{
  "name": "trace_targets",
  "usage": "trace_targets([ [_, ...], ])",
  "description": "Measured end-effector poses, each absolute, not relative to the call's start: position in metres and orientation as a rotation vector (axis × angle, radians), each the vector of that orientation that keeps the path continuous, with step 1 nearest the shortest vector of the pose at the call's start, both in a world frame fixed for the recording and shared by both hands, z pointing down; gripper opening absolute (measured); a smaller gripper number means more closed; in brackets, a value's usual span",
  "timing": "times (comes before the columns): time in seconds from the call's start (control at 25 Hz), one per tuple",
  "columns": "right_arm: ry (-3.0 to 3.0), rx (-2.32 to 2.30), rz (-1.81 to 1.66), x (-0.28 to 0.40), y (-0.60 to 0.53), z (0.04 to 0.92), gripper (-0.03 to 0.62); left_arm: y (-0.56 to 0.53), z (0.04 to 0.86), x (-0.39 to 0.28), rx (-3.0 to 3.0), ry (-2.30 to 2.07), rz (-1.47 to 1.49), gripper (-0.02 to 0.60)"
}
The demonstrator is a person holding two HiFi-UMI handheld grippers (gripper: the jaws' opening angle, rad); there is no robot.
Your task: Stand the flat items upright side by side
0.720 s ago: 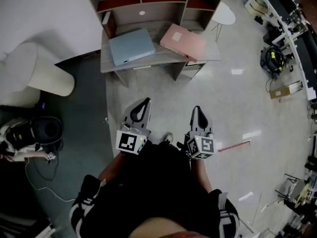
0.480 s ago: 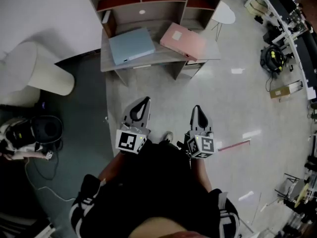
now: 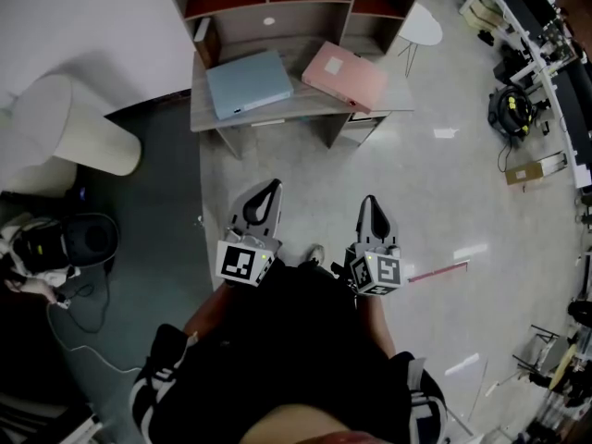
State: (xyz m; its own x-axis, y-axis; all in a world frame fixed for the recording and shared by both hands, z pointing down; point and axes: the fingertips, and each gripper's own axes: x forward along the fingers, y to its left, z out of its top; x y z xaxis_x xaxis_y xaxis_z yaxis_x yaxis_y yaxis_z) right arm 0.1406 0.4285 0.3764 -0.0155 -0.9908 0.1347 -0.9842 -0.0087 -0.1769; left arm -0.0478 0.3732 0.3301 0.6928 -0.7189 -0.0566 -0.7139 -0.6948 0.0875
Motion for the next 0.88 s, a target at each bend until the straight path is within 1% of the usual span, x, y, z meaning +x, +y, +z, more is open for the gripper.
trace_targets([
  [0.16, 2.150, -2.183, -0.333, 0.141, 0.429, 0.374, 0.032, 0.373, 0.335, -0.051, 2.841, -1.215, -0.100, 0.026],
  [0.2, 2.152, -2.186, -0.340, 0.141, 0.428, 0.377, 0.072, 0.373, 0.338, -0.051, 2.837, -1.214, -0.085, 0.027],
  [0.24, 2.160, -2.191, -0.355, 0.141, 0.427, 0.380, 0.154, 0.372, 0.342, -0.051, 2.830, -1.207, -0.071, 0.032],
  [0.28, 2.170, -2.199, -0.372, 0.140, 0.426, 0.384, 0.196, 0.371, 0.345, -0.050, 2.822, -1.192, -0.057, 0.050],
  [0.32, 2.180, -2.205, -0.386, 0.139, 0.425, 0.387, 0.208, 0.370, 0.350, -0.049, 2.815, -1.173, -0.042, 0.107],
  [0.36, 2.187, -2.210, -0.395, 0.137, 0.424, 0.390, 0.212, 0.370, 0.354, -0.048, 2.809, -1.156, -0.028, 0.187],
  [0.4, 2.190, -2.212, -0.399, 0.135, 0.424, 0.392, 0.212, 0.369, 0.357, -0.048, 2.806, -1.145, -0.016, 0.212],
  [0.88, 2.209, -2.231, -0.430, 0.113, 0.411, 0.398, 0.212, 0.358, 0.362, -0.070, 2.801, -1.144, -0.024, 0.212],
])
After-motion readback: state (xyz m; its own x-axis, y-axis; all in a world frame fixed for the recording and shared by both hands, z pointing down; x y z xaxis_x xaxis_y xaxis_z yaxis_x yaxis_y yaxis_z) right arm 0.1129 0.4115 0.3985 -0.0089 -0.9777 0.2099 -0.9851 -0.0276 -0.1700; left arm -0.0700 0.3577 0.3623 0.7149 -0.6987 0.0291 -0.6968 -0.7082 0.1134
